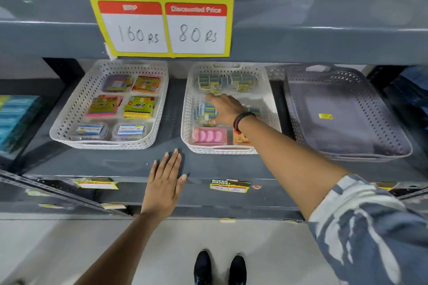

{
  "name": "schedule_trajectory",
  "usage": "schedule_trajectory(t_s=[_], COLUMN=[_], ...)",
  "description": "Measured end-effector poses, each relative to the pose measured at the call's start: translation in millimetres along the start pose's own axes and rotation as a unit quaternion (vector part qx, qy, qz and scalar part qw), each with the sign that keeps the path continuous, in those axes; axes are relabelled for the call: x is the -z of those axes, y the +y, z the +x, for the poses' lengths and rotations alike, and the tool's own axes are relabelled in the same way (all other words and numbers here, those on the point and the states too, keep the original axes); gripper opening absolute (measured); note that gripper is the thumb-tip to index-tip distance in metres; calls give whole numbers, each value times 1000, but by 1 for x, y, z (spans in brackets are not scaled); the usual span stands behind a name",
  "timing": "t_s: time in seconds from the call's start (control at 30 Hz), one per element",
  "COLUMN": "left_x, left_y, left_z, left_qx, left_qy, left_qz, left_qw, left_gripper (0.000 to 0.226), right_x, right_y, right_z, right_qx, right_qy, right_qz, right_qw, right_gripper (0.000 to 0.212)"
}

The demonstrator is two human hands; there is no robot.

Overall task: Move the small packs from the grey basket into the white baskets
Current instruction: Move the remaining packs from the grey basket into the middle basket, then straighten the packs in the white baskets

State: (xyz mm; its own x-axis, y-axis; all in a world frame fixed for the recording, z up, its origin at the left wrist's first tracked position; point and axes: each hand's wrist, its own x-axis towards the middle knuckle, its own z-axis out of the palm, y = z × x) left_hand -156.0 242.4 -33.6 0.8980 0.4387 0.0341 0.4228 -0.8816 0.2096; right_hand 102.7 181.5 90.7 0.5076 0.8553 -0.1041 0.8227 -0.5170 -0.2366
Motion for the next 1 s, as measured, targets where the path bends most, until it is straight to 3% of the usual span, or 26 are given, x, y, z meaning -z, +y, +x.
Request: schedule_trajectory(t_s=[0.3,0.4,0.5,0.57,0.67,0.8,1.0], left_x=[1,1,12,33,65,92,102], left_y=[0,-1,0,8,21,35,54], left_z=[1,-1,-1,4,27,79,129], left_qx=[3,-1,2,40,34,-68,-106], left_qy=[-2,-12,28,91,161,31,-135], left_qz=[3,-16,-118,-230,-323,-268,-4], left_qw=[1000,1000,993,968,932,961,985], left_gripper=[59,62,64,58,49,35,44], right_x=[-19,-13,6,23,40,40,27], right_y=[-5,-2,9,23,45,62,67], right_z=[18,15,5,-5,-27,-52,-64], right_qx=[27,25,11,-3,-33,-59,-51], right_qy=[-16,-20,7,22,-26,-129,-198], right_qz=[-6,39,125,163,155,115,127], right_qw=[999,999,992,986,987,983,971], right_gripper=[60,68,69,57,38,37,48])
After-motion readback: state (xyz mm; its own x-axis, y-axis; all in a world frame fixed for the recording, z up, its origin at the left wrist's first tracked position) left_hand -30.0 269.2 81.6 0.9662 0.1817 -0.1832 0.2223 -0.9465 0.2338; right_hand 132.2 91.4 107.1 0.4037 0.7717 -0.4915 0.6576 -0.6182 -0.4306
